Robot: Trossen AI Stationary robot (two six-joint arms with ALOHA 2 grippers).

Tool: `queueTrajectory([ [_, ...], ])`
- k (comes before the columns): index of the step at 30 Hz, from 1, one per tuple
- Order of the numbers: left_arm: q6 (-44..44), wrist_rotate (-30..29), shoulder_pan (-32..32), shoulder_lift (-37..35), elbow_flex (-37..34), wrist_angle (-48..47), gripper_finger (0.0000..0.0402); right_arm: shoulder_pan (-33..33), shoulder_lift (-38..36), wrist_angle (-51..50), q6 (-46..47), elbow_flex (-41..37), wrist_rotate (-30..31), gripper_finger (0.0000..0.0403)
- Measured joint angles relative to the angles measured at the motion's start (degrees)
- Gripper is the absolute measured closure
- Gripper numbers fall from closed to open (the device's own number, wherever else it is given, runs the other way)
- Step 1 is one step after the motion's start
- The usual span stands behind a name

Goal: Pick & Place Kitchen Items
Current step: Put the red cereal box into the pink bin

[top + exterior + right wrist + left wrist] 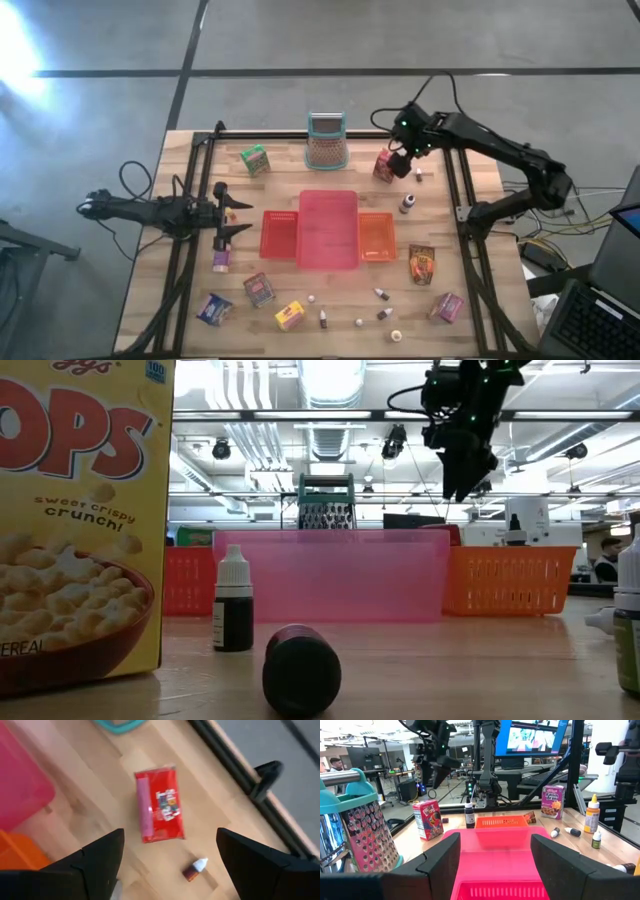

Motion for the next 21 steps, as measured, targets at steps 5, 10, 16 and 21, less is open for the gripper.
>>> queueTrajectory([
  [5, -0.01, 0.0, 0.0, -0.01, 0.0, 0.0, 0.0154, 0.0, 1.25, 0.03, -0.48, -0.16, -0.71, 0.0105],
  [10, -0.01, 0.0, 0.0, 0.01, 0.0, -0.01, 0.0154, 0.0, 1.46, 0.13, -1.3, -0.2, -0.7, 0.0119],
  [16, 0.0, 0.0, 0.0, 0.01, 0.0, 0.0, 0.0154, 0.0, 1.73, 0.15, -1.23, -0.71, -0.71, 0.0117],
  [21, 0.01, 0.0, 0.0, 0.01, 0.0, 0.0, 0.0154, 0.0, 3.3, 1.07, -1.23, -2.21, -0.71, 0.0099],
])
